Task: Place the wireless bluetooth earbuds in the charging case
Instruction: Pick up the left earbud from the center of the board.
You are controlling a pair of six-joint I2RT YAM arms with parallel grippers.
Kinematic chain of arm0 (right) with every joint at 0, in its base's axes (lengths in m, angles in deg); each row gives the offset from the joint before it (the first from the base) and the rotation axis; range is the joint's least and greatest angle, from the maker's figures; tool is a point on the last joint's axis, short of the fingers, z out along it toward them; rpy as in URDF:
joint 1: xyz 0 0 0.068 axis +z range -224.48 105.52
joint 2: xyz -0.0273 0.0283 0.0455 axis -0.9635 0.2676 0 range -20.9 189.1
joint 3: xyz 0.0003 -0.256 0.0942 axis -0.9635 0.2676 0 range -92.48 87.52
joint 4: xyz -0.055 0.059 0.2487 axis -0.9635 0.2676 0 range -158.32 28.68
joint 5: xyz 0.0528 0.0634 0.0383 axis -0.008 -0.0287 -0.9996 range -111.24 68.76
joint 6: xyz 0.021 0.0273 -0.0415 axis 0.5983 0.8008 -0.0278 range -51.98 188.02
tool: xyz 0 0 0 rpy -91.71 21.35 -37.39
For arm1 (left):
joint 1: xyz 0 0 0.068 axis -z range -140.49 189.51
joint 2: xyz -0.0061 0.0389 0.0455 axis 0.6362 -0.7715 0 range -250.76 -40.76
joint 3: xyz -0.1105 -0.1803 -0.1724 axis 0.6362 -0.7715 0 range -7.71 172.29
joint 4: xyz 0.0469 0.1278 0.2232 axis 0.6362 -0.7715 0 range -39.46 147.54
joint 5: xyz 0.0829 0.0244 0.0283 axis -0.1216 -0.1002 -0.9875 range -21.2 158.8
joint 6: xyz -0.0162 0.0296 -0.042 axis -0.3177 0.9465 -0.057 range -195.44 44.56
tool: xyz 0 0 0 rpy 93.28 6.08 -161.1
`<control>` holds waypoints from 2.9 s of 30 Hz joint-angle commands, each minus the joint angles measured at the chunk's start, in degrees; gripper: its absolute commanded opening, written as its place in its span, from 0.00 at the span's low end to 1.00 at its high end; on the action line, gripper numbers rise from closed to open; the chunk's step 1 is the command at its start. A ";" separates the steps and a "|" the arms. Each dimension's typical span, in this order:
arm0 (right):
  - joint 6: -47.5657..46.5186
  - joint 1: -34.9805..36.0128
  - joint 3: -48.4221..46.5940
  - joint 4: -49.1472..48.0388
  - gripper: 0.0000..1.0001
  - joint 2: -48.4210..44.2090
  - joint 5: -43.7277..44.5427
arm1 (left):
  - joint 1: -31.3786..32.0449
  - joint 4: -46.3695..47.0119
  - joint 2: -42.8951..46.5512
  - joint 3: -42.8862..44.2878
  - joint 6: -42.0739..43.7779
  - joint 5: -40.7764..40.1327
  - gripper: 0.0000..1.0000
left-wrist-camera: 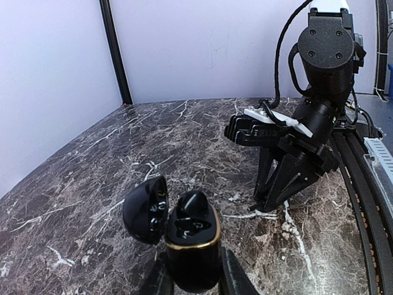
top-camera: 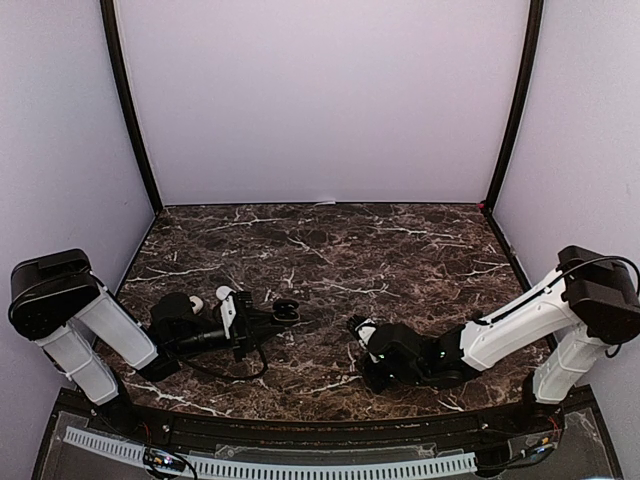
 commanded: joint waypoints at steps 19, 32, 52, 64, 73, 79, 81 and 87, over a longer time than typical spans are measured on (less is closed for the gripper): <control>-0.43 0.30 0.36 7.07 0.31 1.17 0.53 | -0.27 0.55 0.01 1.13 -0.36 0.84 0.00; -0.39 0.35 0.12 6.71 0.16 1.98 0.44 | -0.27 0.55 -0.08 1.20 -0.35 0.84 0.00; -3.35 0.35 -0.71 9.36 0.06 -7.45 -3.45 | -0.27 -0.71 -0.39 1.58 1.62 2.74 0.00; -3.37 0.35 -4.34 16.67 0.06 -16.00 -12.14 | -0.05 -3.83 -0.36 1.76 8.71 7.51 0.00; -3.00 0.33 -9.65 18.45 0.06 -15.94 -18.78 | 1.72 -7.12 -1.42 3.03 12.99 8.90 0.00; -1.87 0.32 -13.17 17.49 0.06 -14.97 -22.78 | 2.48 -8.89 -1.49 3.67 14.37 9.54 0.00; -1.62 0.33 -14.53 16.74 0.06 -14.40 -23.66 | 2.90 -9.89 -1.41 3.97 15.09 9.45 0.00; -1.19 0.30 -19.79 16.43 0.02 -10.58 -25.14 | 4.09 -12.98 -1.24 4.85 17.40 9.19 0.00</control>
